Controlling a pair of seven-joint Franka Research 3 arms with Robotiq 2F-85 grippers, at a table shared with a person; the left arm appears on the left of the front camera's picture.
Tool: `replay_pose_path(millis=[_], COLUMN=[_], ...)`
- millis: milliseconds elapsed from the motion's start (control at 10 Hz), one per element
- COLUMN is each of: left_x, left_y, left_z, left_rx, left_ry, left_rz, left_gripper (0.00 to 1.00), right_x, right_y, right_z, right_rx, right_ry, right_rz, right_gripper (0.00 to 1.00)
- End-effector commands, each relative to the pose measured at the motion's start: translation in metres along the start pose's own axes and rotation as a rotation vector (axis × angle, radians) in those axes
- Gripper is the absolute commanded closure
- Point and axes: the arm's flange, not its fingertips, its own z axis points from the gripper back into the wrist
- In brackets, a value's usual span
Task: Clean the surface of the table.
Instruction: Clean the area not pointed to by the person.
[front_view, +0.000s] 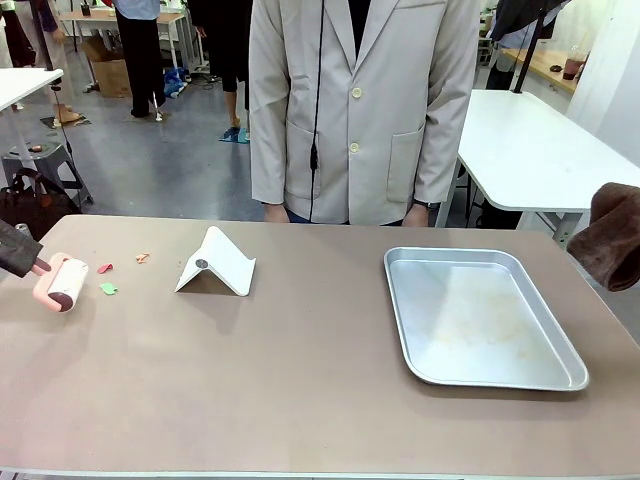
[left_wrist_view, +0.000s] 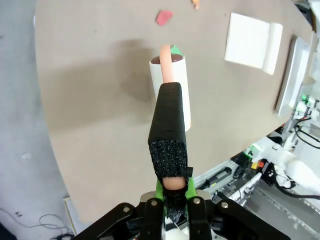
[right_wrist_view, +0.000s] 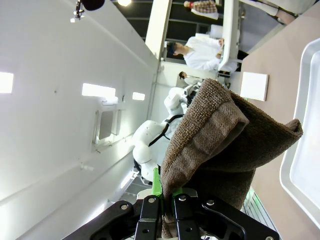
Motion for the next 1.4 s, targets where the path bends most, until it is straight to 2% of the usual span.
replay_pose_path(millis=[0, 100, 400, 700, 1300], left_x=[0.023, 0.033, 0.055, 0.069, 0.082], left_y=[-0.002, -0.002, -0.003, 0.007, 0.034], left_z=[0.011, 0.015, 0.029, 0.021, 0.019], left_rx=[0.014, 0.023, 0.012, 0.059, 0.051], left_ry=[-0.036, -0.083, -0.123, -0.110, -0.073], left_rz=[0.025, 0.003, -0.042, -0.009, 0.028], left_gripper=[0.84, 0.84, 0.84, 0.84, 0.84], right_x=[-0.001, -0.001, -0.001, -0.001, -0.001], right_y=[0.005, 0.005, 0.005, 0.005, 0.005], right_z=[-0.001, -0.001, -0.001, -0.001, -0.001], right_rx=[0.005, 0.005, 0.005, 0.005, 0.005], right_ry=[0.003, 0.003, 0.003, 0.003, 0.003], right_rz=[-0.002, -0.002, -0.002, -0.002, -0.002], right_gripper=[0.93, 0.93, 0.93, 0.93, 0.93])
